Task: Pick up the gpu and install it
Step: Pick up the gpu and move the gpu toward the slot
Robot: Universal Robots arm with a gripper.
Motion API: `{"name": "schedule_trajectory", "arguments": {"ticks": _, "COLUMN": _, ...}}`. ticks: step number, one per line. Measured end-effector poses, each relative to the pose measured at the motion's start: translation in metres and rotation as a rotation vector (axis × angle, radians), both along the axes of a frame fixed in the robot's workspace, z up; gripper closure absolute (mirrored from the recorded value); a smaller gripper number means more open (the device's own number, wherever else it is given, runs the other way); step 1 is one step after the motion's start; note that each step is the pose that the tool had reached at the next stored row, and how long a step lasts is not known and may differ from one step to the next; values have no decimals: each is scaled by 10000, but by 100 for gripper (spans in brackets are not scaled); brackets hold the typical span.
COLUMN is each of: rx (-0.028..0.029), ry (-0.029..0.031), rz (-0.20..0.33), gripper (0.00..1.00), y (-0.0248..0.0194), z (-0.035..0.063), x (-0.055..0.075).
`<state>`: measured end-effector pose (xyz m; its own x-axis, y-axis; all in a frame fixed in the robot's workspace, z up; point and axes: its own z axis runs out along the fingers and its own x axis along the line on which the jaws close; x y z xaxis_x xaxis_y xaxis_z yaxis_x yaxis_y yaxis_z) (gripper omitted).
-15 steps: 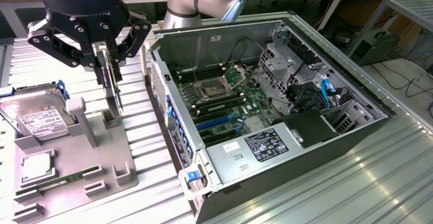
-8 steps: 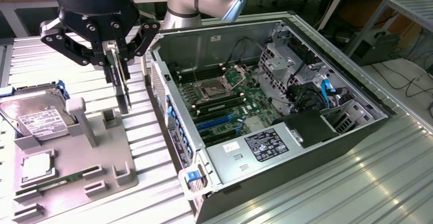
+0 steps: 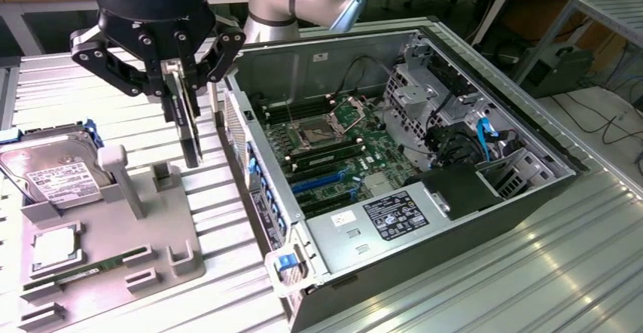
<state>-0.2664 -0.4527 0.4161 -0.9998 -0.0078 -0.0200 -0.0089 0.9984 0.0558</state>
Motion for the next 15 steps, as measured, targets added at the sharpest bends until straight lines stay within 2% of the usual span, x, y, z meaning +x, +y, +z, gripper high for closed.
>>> {"name": "schedule_trajectory", "arguments": {"ticks": 15, "rx": -1, "ry": 1, "rz": 1, "gripper": 72, "y": 0, "z": 0, "x": 96}}
